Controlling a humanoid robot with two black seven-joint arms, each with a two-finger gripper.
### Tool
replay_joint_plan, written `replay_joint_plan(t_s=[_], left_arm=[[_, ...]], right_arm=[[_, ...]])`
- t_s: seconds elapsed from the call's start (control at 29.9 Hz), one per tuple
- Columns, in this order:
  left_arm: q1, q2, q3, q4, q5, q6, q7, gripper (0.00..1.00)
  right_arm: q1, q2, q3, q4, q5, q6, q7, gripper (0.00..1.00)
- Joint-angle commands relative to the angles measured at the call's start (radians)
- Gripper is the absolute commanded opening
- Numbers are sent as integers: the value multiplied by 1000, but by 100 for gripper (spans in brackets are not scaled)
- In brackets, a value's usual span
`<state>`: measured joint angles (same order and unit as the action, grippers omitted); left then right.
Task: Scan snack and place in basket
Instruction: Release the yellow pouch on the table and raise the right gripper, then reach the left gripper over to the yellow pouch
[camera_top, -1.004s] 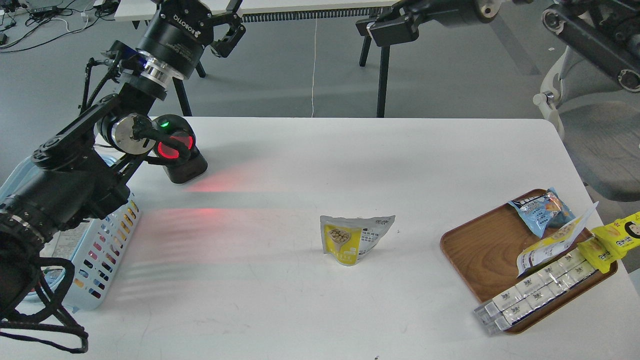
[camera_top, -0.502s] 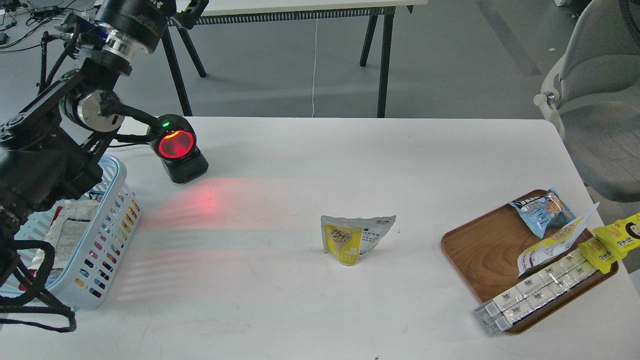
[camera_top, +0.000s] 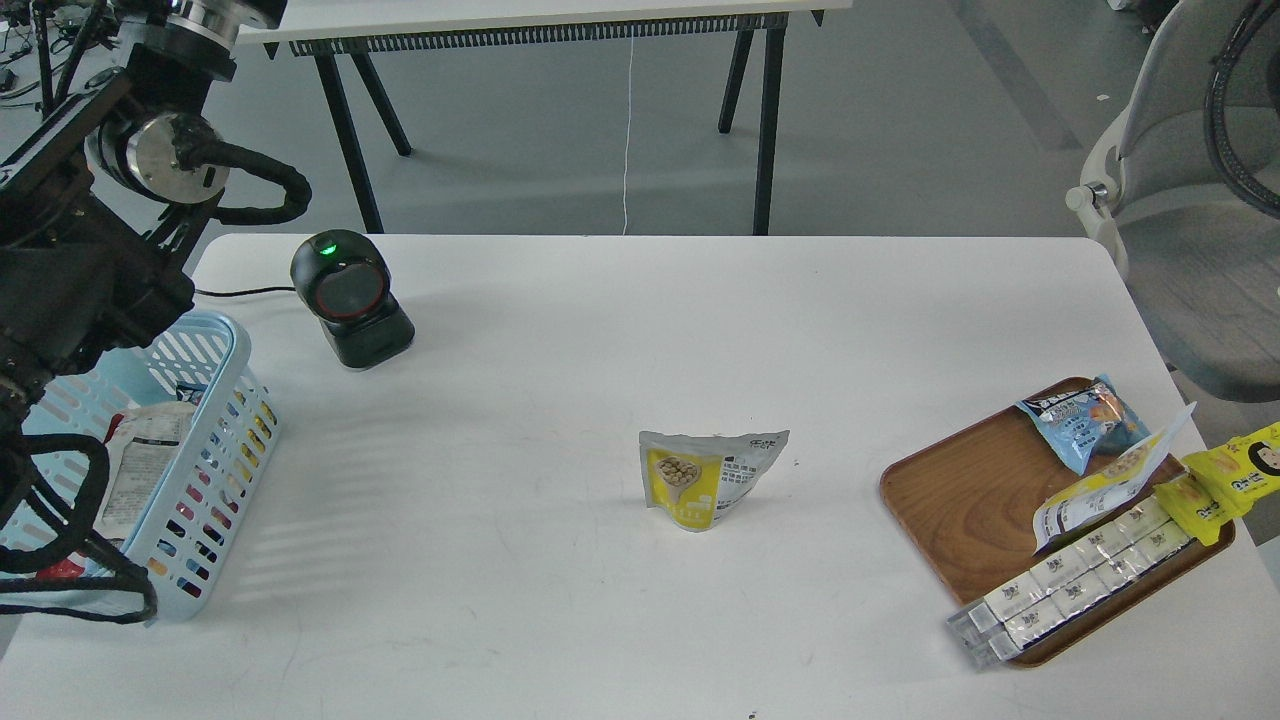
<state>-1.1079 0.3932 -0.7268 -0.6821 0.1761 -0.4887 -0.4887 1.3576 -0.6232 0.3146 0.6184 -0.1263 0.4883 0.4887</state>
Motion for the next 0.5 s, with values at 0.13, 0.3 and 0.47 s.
replay_joint_plan(t_s=[0.13,0.3,0.47], left_arm=[[-55,29,58,-105,116,0,0,100],[-165,61,288,-283,275,0,0,100],[-321,116,489,-402,275,0,0,100]], right_arm=[[-24,11,-8,12,2,0,0,97],[-31,0,-5,11,2,0,0,97],[-32,-3,-9,9,1,0,0,97]])
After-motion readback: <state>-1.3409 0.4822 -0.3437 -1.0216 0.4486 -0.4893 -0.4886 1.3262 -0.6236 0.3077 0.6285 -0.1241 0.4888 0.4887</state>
